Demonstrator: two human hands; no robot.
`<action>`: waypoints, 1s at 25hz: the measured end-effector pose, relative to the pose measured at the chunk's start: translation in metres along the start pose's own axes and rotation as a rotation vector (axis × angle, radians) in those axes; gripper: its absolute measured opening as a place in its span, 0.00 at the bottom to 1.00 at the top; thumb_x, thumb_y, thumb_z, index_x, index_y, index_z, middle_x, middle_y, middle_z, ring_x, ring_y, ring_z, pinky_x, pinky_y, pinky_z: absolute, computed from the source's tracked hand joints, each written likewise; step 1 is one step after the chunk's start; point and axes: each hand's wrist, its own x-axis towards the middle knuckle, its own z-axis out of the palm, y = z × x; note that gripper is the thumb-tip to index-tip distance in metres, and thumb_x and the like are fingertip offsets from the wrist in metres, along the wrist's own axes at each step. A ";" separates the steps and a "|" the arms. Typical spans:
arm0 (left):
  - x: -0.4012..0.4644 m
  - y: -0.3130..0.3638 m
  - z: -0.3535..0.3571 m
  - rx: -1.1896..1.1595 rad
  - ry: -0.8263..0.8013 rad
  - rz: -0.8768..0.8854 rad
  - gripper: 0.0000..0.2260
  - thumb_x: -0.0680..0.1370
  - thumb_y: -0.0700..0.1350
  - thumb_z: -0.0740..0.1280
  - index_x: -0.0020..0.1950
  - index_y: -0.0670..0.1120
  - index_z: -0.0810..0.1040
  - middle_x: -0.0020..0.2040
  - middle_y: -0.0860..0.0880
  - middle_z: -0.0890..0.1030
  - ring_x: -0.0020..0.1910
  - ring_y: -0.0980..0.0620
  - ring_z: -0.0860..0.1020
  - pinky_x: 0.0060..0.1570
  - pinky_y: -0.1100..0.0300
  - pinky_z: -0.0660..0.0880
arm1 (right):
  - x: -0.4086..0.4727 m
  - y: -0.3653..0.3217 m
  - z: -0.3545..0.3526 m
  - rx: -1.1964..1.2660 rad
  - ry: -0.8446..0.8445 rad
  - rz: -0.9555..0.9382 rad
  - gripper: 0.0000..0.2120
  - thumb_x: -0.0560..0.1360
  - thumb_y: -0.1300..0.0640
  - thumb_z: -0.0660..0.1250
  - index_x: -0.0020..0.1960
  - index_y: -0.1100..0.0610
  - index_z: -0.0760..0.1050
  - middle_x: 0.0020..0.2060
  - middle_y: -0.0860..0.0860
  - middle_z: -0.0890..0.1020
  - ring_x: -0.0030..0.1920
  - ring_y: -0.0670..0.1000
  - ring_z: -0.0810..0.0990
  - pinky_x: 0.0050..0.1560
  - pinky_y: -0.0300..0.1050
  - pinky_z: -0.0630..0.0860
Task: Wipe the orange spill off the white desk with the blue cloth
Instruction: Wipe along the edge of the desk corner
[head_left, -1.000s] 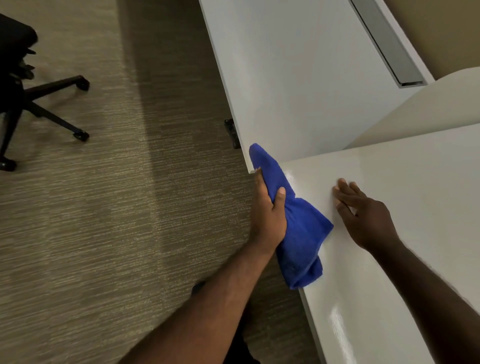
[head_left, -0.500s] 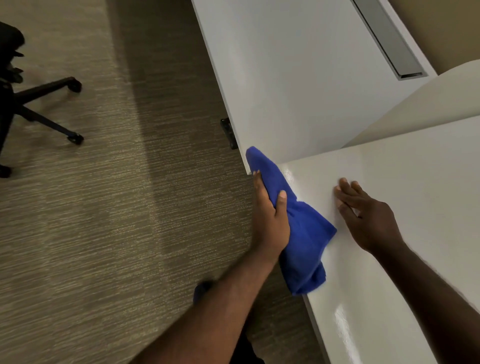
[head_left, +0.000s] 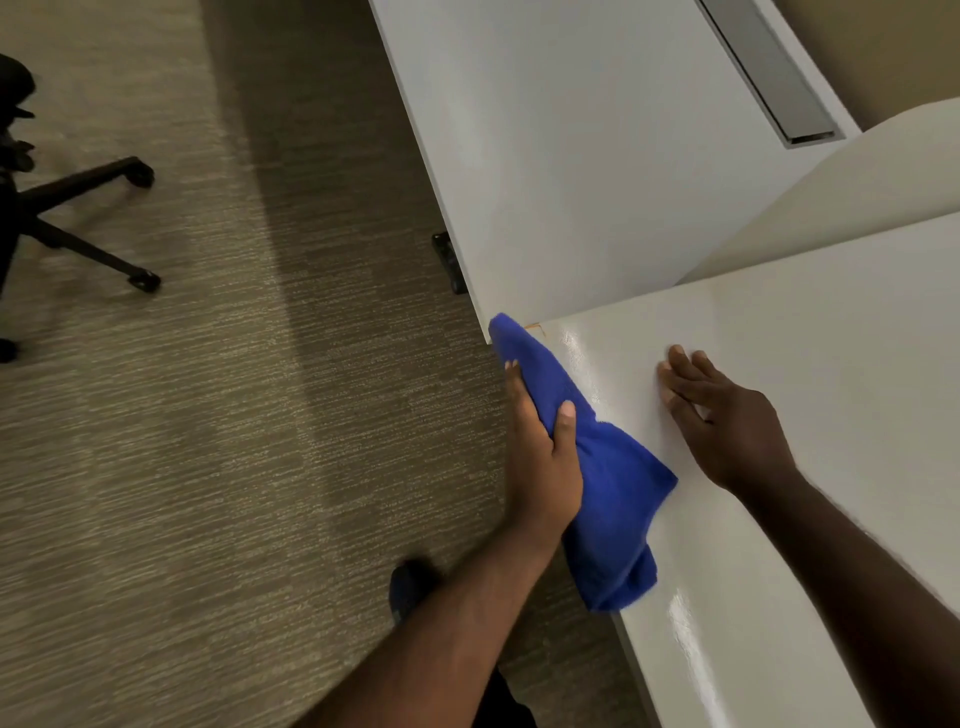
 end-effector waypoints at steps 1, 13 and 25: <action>0.014 0.003 -0.001 -0.044 -0.022 -0.034 0.27 0.83 0.45 0.60 0.79 0.43 0.54 0.79 0.51 0.57 0.75 0.65 0.54 0.72 0.71 0.49 | 0.000 0.000 0.000 0.000 0.000 -0.005 0.17 0.79 0.56 0.61 0.68 0.51 0.73 0.71 0.44 0.68 0.70 0.40 0.60 0.66 0.44 0.65; -0.013 -0.003 0.000 0.025 -0.036 -0.032 0.27 0.82 0.48 0.60 0.78 0.44 0.54 0.78 0.50 0.58 0.73 0.67 0.55 0.68 0.78 0.48 | 0.000 -0.001 0.000 -0.035 -0.003 -0.014 0.17 0.80 0.54 0.60 0.68 0.50 0.73 0.71 0.45 0.69 0.70 0.40 0.60 0.66 0.44 0.64; 0.076 0.008 -0.018 0.470 -0.170 0.224 0.15 0.82 0.46 0.61 0.67 0.45 0.71 0.69 0.48 0.70 0.70 0.48 0.67 0.69 0.50 0.67 | -0.002 -0.003 -0.001 -0.025 -0.022 -0.025 0.18 0.80 0.55 0.59 0.70 0.52 0.71 0.73 0.46 0.66 0.74 0.47 0.61 0.67 0.50 0.66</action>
